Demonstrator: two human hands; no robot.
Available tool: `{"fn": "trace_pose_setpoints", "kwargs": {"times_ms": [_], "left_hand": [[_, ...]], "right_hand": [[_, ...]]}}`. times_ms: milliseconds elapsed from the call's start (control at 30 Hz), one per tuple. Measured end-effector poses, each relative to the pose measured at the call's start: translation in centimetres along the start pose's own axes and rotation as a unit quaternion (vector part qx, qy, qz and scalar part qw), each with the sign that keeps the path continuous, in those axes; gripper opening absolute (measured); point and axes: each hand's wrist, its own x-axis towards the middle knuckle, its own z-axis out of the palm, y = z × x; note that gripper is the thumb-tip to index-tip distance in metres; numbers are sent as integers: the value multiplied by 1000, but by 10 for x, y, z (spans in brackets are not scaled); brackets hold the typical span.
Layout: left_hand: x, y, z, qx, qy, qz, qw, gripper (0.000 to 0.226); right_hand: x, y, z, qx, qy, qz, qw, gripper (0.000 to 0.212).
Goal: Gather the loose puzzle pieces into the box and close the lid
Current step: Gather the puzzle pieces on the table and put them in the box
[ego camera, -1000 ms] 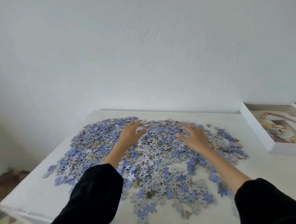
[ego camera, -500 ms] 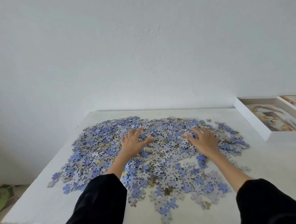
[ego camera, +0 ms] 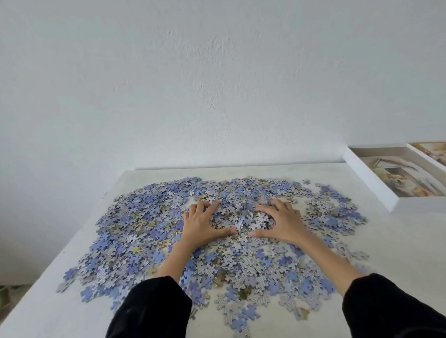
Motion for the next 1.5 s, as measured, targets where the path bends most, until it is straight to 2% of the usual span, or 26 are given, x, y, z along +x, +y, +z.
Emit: {"fn": "trace_pose_setpoints", "kwargs": {"times_ms": [100, 200, 300, 367, 500, 667, 767, 833, 967, 1067, 1133, 1233, 1267, 1367, 1500], "left_hand": [[0, 0, 1, -20, 13, 6, 1000, 126], [-1, 0, -2, -58, 8, 13, 998, 122], [-1, -7, -11, -158, 53, -6, 986, 114], [-2, -17, -18, -169, 81, -35, 982, 110], [-11, -26, -22, -82, 22, -46, 995, 122], [-9, -13, -12, -88, 12, -12, 996, 101], [-5, -10, -10, -124, 19, 4, 992, 102], [-3, -14, -8, -149, 41, 3, 988, 93], [0, -24, -3, -116, 40, 16, 992, 78], [6, -25, 0, -66, 35, 21, 997, 66], [10, -24, -1, -46, 37, 8, 998, 78], [14, -21, -4, -65, 50, -8, 997, 102], [14, -20, -3, -73, 54, -10, 996, 105], [16, -19, -1, -73, 59, -13, 995, 93], [17, -18, -2, -73, 54, -13, 996, 99]], "right_hand": [[0, 2, 4, 8, 39, -3, 999, 98], [2, 3, 4, 19, 32, -8, 999, 84], [4, 9, 3, 67, 60, -19, 996, 61], [6, 16, 1, 94, 101, -10, 990, 51], [7, 16, 6, 54, 61, -5, 997, 55], [6, -6, 12, 57, 51, -20, 997, 65], [5, -5, 5, 124, 74, -28, 989, 47], [4, 7, -7, 138, 132, -17, 982, 40], [-6, 66, -33, 94, 239, 67, 964, 36], [-19, 116, -39, 120, 223, 154, 955, 40], [-23, 130, -35, 157, 196, 174, 952, 44], [-21, 126, -23, 160, 182, 156, 958, 44], [-20, 121, -19, 154, 177, 155, 960, 44], [-16, 101, -9, 125, 159, 129, 971, 45], [-9, 81, 0, 115, 135, 66, 982, 42]]}}
